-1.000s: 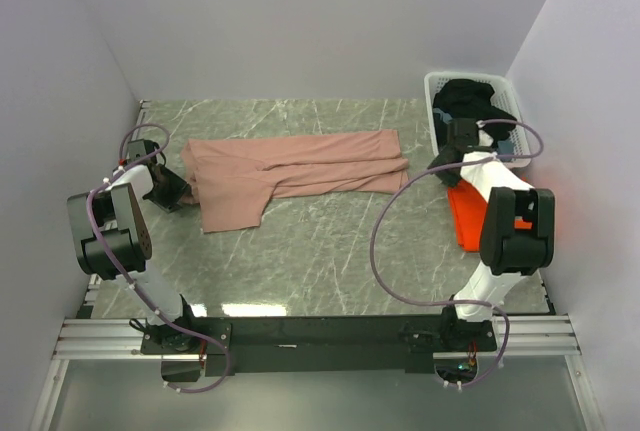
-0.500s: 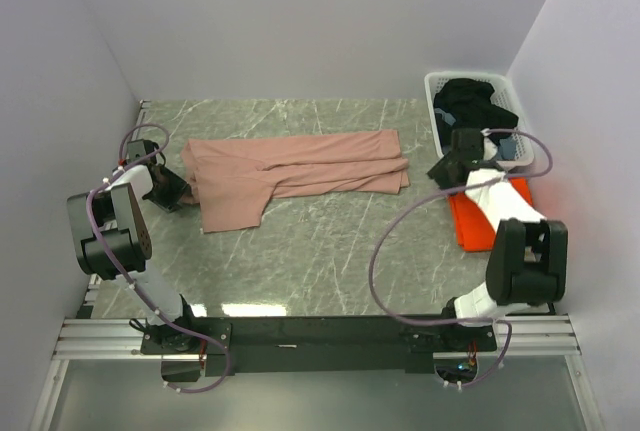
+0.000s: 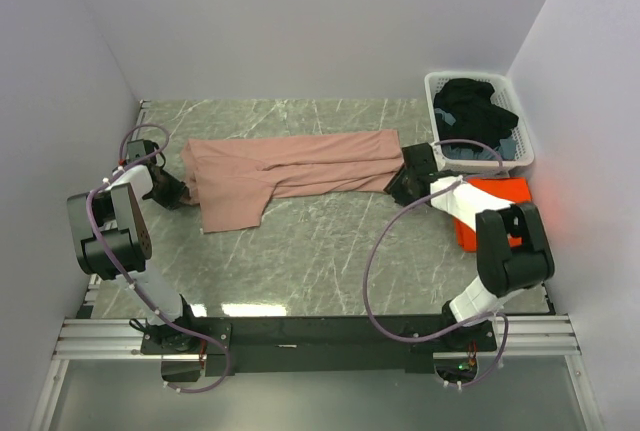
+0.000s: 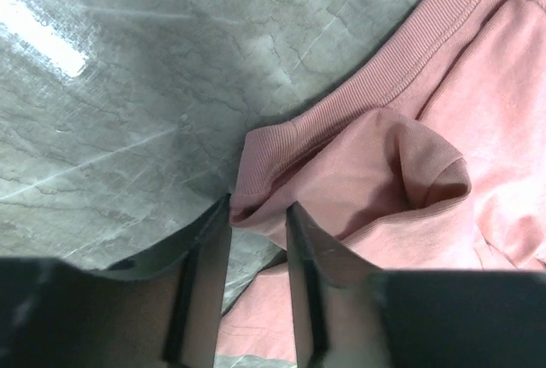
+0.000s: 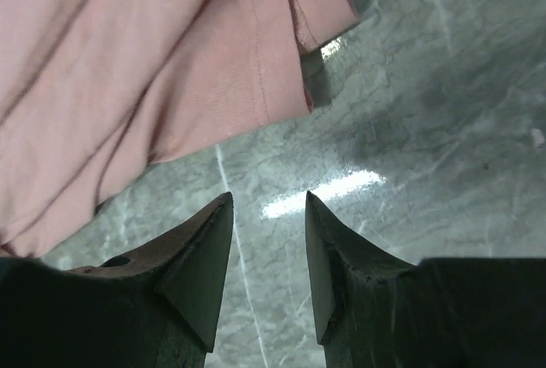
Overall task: Fold and stack the t-shirts
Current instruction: Fold the tshirt
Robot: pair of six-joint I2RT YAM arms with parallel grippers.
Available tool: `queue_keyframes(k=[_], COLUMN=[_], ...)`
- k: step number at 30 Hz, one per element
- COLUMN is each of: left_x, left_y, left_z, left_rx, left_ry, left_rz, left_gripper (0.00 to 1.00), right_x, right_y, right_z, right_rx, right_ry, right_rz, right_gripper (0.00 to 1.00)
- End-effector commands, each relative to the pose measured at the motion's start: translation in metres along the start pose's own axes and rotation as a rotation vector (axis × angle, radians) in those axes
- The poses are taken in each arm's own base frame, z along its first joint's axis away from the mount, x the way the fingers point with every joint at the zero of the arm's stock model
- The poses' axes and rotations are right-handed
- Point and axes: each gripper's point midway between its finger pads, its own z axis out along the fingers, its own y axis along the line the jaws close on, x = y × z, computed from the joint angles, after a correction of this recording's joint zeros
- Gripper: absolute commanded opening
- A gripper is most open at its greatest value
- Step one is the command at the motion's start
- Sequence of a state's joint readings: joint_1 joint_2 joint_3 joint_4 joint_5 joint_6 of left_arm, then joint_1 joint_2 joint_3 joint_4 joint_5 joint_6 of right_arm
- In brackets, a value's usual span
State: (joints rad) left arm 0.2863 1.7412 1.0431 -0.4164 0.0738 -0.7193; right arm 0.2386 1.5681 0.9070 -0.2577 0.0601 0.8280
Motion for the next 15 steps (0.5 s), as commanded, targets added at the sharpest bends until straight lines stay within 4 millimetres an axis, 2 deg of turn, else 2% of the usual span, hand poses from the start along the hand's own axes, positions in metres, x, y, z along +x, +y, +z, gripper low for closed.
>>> queue_keyframes(k=[1,2,3,5,6,7,15], left_x=[-0.011,-0.012,-0.013,-0.013,-0.014,-0.014,-0.017], left_y=[-0.005,-0.004,-0.004,-0.002,-0.001,0.002,0.009], left_z=[-0.002,-0.001,-0.001,0.001,0.0,0.0,-0.006], left_rx=[0.013,0.011,0.008,-0.001,-0.01,-0.021,-0.049], left_ry=[-0.026,-0.024,-0.027,-0.023,-0.024,-0.028,-0.056], left_rz=[0.013,0.011,0.01,0.009,0.003,0.001,-0.005], left_gripper=[0.34,0.32,0.24,0.17,0.06,0.01,0.01], right_x=[-0.023,-0.023,-0.024,-0.022,-0.021,-0.019,-0.012], right_y=[0.022,0.022,0.023,0.022,0.022,0.02,0.013], right_z=[0.005,0.007,0.01,0.014,0.016,0.018,0.025], right_rx=[-0.031,-0.024,-0.019,-0.011,-0.009,-0.003,0.025], right_ry=[-0.077,-0.077,-0.075,-0.068,-0.065,-0.056,-0.046], right_rz=[0.031,0.032,0.039,0.043,0.047,0.047,0.062], right_gripper=[0.46,0.46,0.46,0.46,0.46,0.46,0.47])
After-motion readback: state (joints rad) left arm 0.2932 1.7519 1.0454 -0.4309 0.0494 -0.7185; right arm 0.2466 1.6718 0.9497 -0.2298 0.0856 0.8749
